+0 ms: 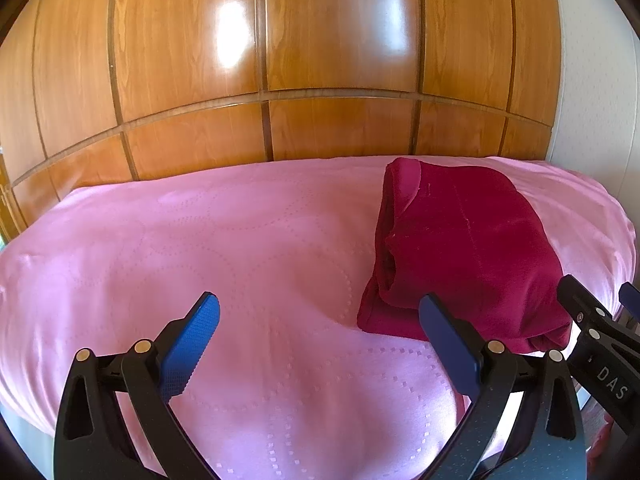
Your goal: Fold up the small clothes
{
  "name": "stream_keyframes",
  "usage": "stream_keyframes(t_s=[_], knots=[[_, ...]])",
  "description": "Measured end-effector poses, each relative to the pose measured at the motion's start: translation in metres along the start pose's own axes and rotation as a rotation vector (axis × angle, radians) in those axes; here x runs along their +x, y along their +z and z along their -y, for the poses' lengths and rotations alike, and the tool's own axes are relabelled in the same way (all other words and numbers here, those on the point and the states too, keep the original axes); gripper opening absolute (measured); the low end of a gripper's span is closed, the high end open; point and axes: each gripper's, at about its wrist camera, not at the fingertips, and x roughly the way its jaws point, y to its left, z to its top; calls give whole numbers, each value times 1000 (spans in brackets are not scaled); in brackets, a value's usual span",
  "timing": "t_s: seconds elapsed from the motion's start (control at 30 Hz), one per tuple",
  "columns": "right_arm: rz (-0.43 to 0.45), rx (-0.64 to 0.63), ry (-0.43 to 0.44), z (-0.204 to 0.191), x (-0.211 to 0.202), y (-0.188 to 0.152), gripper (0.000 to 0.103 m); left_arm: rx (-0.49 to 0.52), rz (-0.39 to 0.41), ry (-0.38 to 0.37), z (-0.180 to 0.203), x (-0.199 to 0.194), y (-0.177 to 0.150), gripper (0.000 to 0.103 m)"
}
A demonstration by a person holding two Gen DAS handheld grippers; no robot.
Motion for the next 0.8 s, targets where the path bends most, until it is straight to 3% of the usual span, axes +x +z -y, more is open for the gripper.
stream_keyframes(t_s=[0.8], knots=[[-1, -10, 15, -4, -1, -2, 101, -9, -4, -11, -4, 0, -3, 99]])
